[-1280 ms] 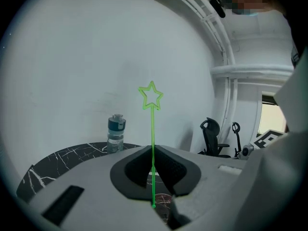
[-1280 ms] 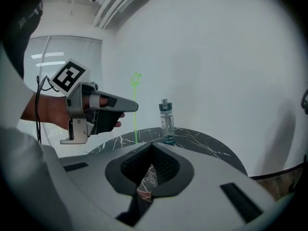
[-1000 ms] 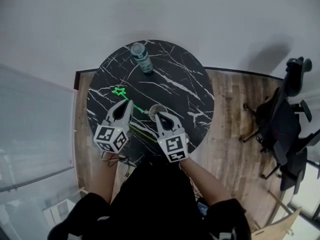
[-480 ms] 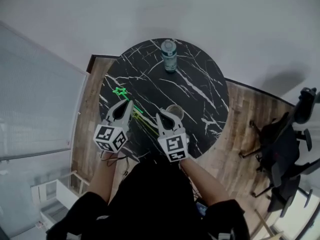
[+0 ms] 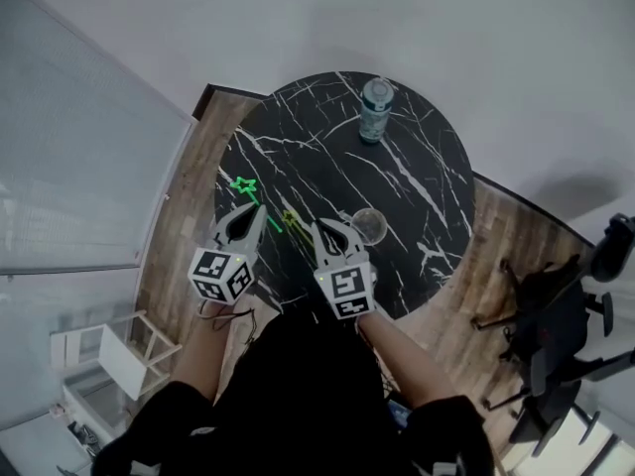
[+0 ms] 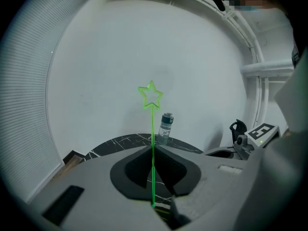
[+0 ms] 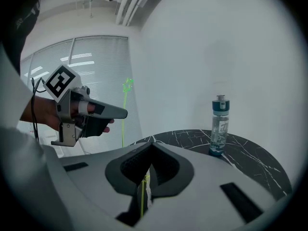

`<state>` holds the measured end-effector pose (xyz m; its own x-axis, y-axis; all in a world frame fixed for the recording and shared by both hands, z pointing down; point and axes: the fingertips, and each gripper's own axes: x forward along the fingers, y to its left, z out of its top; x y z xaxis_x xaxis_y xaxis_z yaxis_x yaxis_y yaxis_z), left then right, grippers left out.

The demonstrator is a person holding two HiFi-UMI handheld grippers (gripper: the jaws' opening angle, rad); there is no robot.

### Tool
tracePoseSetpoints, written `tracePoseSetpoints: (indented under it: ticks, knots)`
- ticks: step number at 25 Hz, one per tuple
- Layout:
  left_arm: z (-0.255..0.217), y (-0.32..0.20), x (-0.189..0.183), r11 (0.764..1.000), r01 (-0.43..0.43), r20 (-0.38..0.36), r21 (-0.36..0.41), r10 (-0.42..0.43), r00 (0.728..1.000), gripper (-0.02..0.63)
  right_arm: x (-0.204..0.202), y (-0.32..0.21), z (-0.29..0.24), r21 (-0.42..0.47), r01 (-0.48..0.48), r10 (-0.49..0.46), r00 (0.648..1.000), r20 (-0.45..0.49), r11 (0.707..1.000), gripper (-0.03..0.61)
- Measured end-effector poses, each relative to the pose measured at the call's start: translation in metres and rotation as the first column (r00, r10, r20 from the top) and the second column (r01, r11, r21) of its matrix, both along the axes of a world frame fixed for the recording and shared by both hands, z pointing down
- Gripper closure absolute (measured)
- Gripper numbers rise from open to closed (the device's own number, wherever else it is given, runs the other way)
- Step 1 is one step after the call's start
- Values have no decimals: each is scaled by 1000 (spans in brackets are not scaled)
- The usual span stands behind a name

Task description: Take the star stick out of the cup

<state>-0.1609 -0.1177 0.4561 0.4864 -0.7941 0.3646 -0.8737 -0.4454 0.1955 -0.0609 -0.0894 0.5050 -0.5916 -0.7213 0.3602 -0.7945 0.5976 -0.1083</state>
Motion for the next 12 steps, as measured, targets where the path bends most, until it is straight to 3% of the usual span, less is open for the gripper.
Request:
tracePoseSetpoints:
  ticks: [12]
  knots:
    - [54,34,-6,984,10,8,-176,-8,1000,601,-10,15,22,-57,38,-39,999,-29,998,583]
